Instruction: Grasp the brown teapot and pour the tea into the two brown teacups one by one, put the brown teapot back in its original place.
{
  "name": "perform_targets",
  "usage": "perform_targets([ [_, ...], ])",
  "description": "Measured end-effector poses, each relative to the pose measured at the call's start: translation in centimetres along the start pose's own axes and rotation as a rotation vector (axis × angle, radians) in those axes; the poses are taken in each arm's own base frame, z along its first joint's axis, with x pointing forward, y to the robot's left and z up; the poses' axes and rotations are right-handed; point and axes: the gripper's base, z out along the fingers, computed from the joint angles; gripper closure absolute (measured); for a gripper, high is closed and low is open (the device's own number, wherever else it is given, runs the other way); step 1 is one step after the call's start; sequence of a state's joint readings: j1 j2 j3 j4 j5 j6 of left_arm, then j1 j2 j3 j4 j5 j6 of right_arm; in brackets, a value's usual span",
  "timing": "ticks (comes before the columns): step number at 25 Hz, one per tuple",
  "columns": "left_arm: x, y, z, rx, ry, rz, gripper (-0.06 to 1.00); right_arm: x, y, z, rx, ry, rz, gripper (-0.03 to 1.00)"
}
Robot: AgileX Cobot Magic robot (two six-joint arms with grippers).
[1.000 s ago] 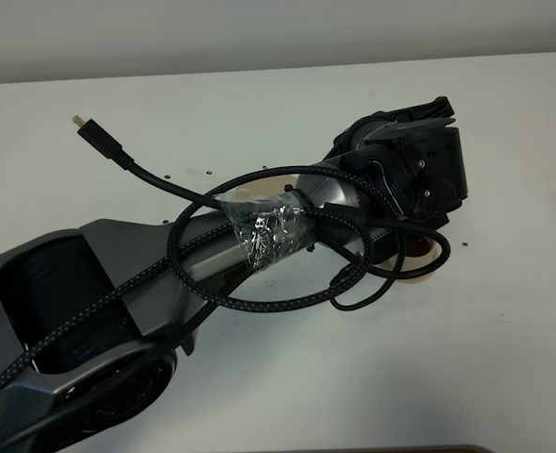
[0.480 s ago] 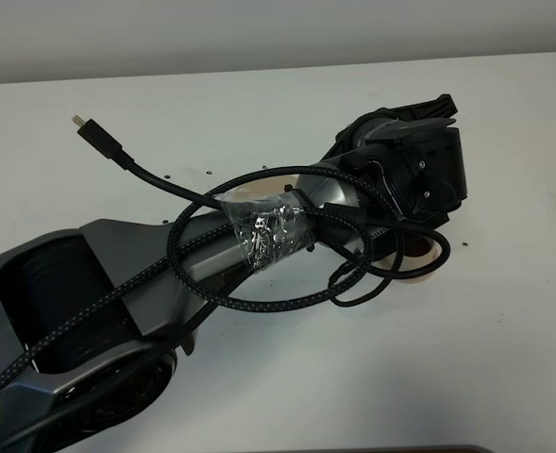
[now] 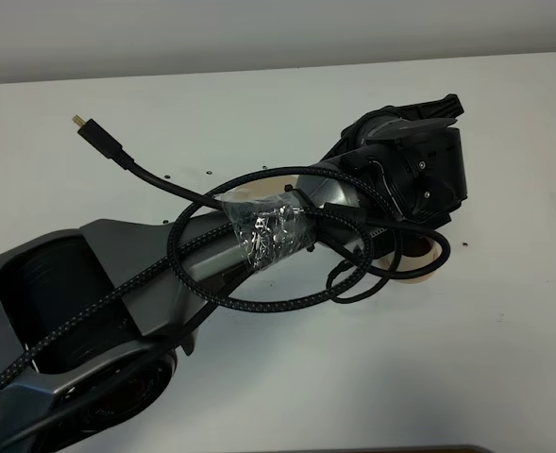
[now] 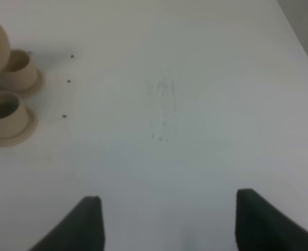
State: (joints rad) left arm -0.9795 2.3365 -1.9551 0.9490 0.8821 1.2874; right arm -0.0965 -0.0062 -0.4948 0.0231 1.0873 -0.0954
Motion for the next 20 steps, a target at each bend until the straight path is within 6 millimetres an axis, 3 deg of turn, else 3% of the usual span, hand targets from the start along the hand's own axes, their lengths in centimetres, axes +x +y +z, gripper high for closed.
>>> perform_targets([
  [20, -0.04, 0.17, 0.00, -0.018, -0.004, 0.026, 0.81, 0.00, 0.00, 0.00, 0.000, 0.000, 0.000, 0.44],
])
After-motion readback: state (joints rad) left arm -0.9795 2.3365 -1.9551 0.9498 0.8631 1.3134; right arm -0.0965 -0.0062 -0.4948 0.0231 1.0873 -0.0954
